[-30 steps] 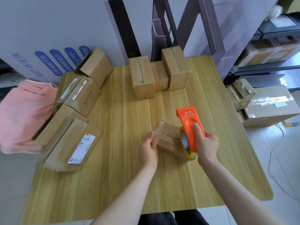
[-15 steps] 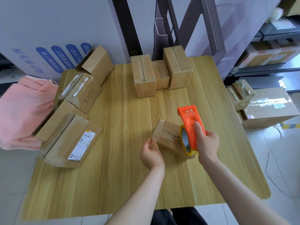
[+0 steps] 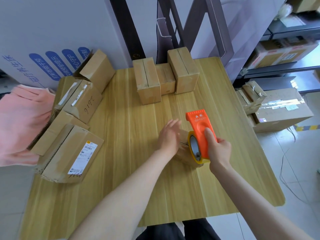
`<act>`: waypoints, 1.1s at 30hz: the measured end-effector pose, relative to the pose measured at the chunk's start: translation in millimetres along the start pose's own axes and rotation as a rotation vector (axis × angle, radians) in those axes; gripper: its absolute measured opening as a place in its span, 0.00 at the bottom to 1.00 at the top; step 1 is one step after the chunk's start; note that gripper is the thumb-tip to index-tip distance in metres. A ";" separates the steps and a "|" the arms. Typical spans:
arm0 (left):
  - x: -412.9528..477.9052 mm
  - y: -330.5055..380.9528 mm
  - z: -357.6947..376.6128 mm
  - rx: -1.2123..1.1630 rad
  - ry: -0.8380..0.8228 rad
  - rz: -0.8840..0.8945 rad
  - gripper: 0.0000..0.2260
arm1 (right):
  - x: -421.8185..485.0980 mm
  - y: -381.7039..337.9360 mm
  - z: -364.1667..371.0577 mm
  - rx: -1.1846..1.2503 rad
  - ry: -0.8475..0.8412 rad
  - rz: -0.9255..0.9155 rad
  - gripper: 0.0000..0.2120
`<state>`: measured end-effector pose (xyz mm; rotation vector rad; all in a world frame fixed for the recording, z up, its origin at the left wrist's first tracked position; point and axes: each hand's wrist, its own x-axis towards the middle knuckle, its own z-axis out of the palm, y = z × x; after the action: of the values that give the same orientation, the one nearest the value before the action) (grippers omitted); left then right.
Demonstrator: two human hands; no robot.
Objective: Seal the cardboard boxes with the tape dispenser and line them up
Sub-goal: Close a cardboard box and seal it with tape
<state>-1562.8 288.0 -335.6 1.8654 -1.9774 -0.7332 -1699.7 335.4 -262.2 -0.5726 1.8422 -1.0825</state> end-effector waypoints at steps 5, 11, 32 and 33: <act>16.5 5.0 -1.5 0.276 -0.320 0.059 0.22 | 2.7 0.5 -26.0 0.135 0.042 -0.034 0.19; -46.2 -27.9 -10.7 0.103 -0.151 -0.505 0.26 | -13.7 -6.7 -38.6 0.045 -0.162 -0.136 0.16; -29.5 20.0 -141.0 -0.969 -0.304 -0.316 0.08 | -27.7 -23.3 -26.2 -0.271 -0.374 -0.395 0.05; -29.7 19.7 -141.8 -0.986 -0.313 -0.322 0.08 | -28.6 -24.3 -26.7 -0.263 -0.379 -0.392 0.05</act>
<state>-1496.7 297.2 -205.5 1.4632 -1.0527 -1.7698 -1710.0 355.8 -222.3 -1.2457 1.5786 -0.9004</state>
